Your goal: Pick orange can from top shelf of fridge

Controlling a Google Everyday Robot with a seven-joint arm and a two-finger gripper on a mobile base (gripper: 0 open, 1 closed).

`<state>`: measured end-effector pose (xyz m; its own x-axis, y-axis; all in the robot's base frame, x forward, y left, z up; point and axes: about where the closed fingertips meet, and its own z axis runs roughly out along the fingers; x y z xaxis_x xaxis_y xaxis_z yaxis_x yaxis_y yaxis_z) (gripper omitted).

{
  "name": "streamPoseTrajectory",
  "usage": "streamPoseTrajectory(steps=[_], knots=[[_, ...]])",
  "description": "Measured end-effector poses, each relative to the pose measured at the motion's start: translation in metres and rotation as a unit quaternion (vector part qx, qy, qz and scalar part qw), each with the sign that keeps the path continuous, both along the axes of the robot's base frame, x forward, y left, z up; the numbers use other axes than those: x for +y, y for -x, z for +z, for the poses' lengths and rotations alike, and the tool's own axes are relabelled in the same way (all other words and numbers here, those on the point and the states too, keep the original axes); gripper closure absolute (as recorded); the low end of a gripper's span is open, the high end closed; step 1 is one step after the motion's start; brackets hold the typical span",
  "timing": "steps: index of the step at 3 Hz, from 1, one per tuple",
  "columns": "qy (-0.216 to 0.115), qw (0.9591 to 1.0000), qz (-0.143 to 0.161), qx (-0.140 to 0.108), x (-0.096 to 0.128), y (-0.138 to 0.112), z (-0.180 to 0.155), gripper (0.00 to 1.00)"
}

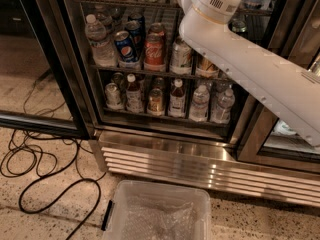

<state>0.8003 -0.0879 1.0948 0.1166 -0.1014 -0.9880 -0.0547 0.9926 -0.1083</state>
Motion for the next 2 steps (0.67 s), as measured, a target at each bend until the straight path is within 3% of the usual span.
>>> streamPoseTrajectory(steps=[2], knots=[[-0.023, 0.9997, 0.005, 0.011, -0.003, 0.012, 0.016, 1.00]])
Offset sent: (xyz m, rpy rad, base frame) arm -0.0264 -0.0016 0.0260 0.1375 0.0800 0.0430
